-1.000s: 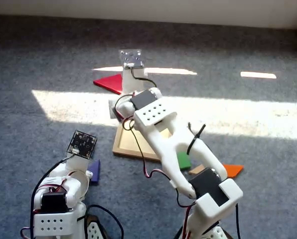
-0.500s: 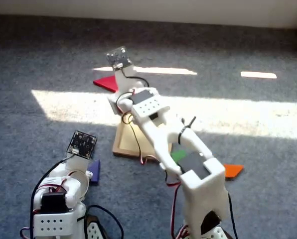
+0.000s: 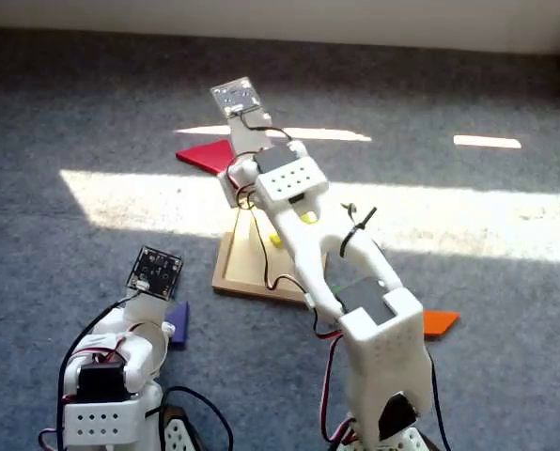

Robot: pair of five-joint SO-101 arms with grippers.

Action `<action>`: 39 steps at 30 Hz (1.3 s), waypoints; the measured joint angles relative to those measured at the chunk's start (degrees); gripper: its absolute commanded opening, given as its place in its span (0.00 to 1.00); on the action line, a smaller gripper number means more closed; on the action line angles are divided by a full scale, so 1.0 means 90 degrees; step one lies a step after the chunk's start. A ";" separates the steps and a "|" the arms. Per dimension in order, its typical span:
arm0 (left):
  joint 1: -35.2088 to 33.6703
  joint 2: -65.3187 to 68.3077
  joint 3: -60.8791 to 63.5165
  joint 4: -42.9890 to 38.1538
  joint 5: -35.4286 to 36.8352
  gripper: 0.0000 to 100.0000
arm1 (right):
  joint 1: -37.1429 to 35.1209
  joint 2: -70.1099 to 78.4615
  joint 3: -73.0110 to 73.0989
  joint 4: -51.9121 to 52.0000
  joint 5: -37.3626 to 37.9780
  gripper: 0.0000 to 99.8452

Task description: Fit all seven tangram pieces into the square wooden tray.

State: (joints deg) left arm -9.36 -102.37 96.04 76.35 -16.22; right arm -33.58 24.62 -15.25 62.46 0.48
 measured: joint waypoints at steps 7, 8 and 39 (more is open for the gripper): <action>0.0000 0.0000 0.0000 0.0000 0.0000 0.01 | 0.0410 -0.1143 0.0000 0.1748 0.0234 0.00; 0.0000 0.0000 0.0000 0.0000 0.0000 0.01 | 0.0488 -0.1299 0.0000 0.2022 0.0283 0.00; -0.0303 0.0000 -0.0459 -0.0684 -0.0039 0.01 | 0.3350 -1.1683 0.9641 0.1192 0.0361 0.00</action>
State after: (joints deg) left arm -12.09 -102.37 91.91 70.20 -16.57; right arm -3.43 -80.53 71.52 73.19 3.74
